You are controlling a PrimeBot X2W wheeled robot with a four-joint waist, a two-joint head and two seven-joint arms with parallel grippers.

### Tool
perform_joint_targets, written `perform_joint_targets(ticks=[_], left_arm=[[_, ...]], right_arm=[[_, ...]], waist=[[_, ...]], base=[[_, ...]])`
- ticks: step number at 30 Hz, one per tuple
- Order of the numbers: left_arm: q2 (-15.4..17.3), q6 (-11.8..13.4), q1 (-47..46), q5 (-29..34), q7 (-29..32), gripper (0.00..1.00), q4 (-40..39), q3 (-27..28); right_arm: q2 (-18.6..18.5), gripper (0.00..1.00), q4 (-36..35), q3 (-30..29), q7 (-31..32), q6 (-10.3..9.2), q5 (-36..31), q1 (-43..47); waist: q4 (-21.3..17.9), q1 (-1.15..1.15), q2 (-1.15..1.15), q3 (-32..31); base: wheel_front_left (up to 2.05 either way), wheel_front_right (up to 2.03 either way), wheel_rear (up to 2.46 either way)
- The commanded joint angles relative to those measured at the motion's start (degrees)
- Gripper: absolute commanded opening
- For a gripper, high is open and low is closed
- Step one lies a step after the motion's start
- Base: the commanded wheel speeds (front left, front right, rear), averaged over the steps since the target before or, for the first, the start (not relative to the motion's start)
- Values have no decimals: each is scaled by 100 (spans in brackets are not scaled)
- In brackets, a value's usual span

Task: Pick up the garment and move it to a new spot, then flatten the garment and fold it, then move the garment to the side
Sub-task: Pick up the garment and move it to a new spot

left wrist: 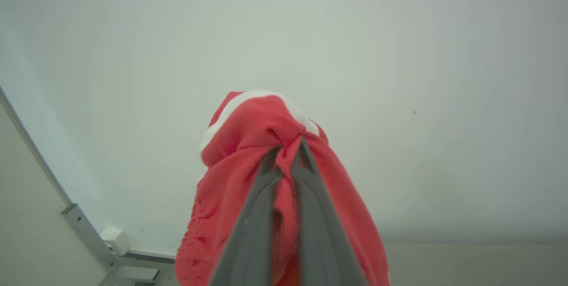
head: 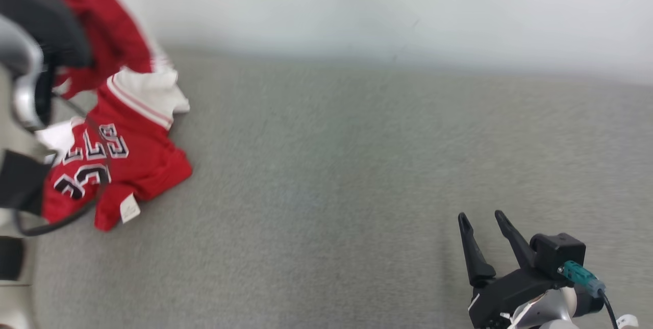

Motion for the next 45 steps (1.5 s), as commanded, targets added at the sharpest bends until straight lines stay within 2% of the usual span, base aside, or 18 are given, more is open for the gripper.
perform_joint_targets(ticks=[1,9,17,25,27,30,31,32,33,36,39,45], left_arm=[[-260,-88,-77,-86,-23,0,-382,-117],[-1000,-175,261,-312,94,0,-1526,-524],[-1401,-142,1040,-285,253,0,-2108,-1066],[-1301,55,2207,90,-61,0,-1665,-1570],[-1353,-8,2459,117,-215,0,-1470,-1705],[-1427,-241,2705,201,-513,0,-1170,-2039],[-1412,-318,2750,310,-606,13,-1054,-2215],[-1450,-348,2823,292,-702,47,-928,-2308],[-1482,-373,2882,272,-761,100,-799,-2363],[-1554,-392,2929,302,-1089,100,-617,-2460],[-1502,-236,3064,273,-1525,100,-620,-2327],[-1241,169,3611,-63,-2155,100,-1117,-1743]], right_arm=[[8,100,25,-8,-26,-12,45,123],[6,100,-58,58,58,-12,42,127],[7,100,-166,-15,126,-12,44,155],[9,100,-113,4,56,-12,154,134],[9,100,-62,16,43,-12,166,117],[8,100,21,54,40,-12,177,72],[7,100,42,64,36,-12,182,49],[10,100,56,90,33,-12,189,27],[9,100,72,104,29,-12,193,14],[6,100,121,74,22,-12,172,25],[6,100,160,21,33,-12,128,116],[8,100,160,-217,81,-12,71,296]], waist=[[-567,2,1,-691],[-1395,2,1,-668],[-1972,2,1,-406],[-2183,2,1,-83],[-2148,2,1,-40],[-2051,2,1,-9],[-2019,2,1,-13],[-1988,2,1,-26],[-1951,2,1,-43],[-1828,2,1,-126],[-1712,2,1,-237],[-1429,2,1,-446]], base=[[0,0,0],[0,0,0],[0,0,0],[0,0,0],[0,0,0],[0,0,0],[0,0,0],[0,0,0],[0,0,0],[0,0,0],[0,0,0],[0,0,0]])
